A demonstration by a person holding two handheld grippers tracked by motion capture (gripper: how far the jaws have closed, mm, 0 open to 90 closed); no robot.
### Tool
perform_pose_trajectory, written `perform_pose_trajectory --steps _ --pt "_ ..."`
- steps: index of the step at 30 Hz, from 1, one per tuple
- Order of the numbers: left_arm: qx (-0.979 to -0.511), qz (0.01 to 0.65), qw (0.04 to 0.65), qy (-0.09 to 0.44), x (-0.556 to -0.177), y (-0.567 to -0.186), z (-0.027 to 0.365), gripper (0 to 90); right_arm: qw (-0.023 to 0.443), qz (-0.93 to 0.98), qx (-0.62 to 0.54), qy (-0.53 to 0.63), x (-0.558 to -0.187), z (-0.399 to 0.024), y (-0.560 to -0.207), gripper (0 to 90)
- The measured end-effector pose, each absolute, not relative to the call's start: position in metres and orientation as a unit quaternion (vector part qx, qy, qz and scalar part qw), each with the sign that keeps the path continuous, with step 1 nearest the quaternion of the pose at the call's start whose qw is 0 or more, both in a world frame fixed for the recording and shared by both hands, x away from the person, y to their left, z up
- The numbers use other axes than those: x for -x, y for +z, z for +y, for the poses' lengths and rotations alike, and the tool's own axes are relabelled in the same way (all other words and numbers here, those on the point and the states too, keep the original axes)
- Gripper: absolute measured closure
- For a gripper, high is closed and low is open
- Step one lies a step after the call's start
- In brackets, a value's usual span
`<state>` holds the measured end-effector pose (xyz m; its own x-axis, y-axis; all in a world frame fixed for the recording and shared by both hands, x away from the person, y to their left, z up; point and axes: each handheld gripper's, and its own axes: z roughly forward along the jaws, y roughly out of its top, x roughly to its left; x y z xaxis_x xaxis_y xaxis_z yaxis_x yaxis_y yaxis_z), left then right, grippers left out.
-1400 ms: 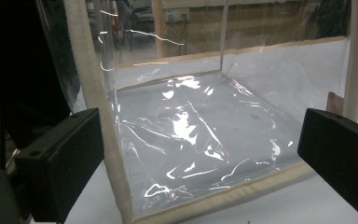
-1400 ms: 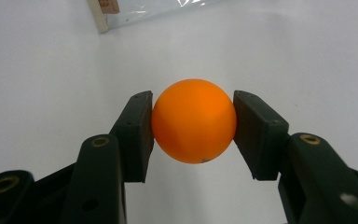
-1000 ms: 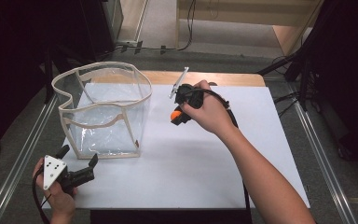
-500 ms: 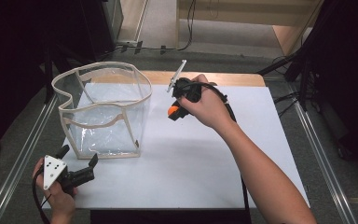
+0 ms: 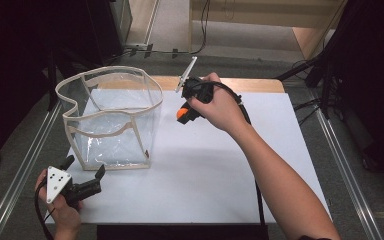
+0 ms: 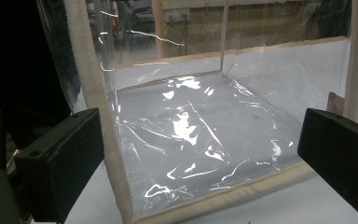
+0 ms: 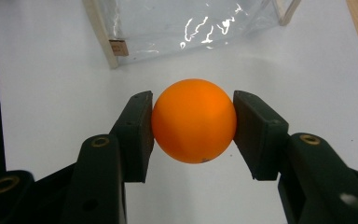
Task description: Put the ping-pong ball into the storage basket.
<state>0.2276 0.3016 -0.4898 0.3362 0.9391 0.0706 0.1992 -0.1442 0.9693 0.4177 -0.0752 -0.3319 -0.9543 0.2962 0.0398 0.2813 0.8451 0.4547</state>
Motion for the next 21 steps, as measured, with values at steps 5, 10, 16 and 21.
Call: perform_pose_trajectory --steps 5,10,16,21 --pt "-0.655 0.434 0.489 0.378 -0.227 -0.49 0.301 0.9 0.015 0.96 -0.148 0.237 -0.421 -0.073 -0.328 47.8" --pt "-0.656 0.434 0.488 0.378 -0.227 -0.49 0.301 0.9 0.016 0.96 -0.143 0.239 -0.422 -0.069 -0.323 47.9" --pt "-0.657 0.434 0.488 0.377 -0.228 -0.49 0.302 0.9 0.017 0.96 -0.143 0.24 -0.425 -0.067 -0.316 47.9" --pt "-0.657 0.434 0.488 0.377 -0.227 -0.49 0.301 0.9 0.016 0.96 -0.141 0.242 -0.426 -0.065 -0.315 47.9"
